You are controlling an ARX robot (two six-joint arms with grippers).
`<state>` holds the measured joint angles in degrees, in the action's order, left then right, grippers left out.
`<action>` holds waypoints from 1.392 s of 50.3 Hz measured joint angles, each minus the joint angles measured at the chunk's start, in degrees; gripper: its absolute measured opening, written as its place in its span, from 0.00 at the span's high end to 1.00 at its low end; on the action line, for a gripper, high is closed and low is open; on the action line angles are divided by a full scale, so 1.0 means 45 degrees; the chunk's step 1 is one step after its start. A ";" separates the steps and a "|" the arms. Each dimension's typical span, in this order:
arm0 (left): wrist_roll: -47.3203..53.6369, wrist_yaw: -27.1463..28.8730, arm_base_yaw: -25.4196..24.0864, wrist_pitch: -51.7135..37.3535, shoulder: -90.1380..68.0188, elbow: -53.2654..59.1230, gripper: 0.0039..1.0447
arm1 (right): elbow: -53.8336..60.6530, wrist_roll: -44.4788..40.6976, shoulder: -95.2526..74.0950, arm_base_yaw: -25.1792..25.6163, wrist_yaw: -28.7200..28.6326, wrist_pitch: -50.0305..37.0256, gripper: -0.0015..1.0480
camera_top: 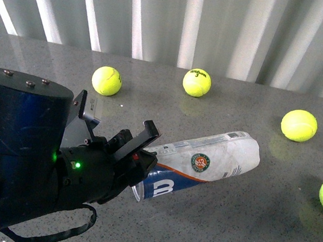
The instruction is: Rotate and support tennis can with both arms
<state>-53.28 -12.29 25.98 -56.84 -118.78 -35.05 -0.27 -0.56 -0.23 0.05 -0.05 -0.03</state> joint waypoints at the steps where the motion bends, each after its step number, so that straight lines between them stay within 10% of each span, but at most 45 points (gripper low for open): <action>1: -0.0005 -0.0049 -0.0029 0.0049 0.0087 0.0024 0.88 | 0.0000 0.0000 0.0000 0.0000 0.0000 0.0000 0.07; 14: 0.1049 -0.0986 -0.0529 0.2380 0.2953 0.0432 0.96 | 0.0000 0.0000 0.0000 0.0000 0.0000 0.0000 0.07; 30: 0.9146 -0.3147 0.0593 1.3517 0.8150 -0.5246 0.97 | 0.0000 0.0000 0.0000 0.0000 0.0000 0.0000 0.07; 42: 1.8705 -0.0437 0.1933 2.2153 0.6149 -1.1380 0.97 | 0.0000 0.0000 0.0000 0.0000 0.0000 0.0000 0.07; 52: 2.5543 0.1855 0.2016 2.4834 0.4915 -1.2546 0.97 | 0.0000 0.0000 0.0000 0.0000 0.0000 0.0000 0.07; 70: 2.8059 0.1715 0.1855 2.7307 0.2754 -1.4834 0.97 | 0.0000 0.0000 0.0000 0.0000 0.0000 0.0000 0.07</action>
<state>72.99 -4.58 34.33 66.04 -106.39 -101.80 -0.27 -0.56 -0.23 0.05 -0.05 -0.03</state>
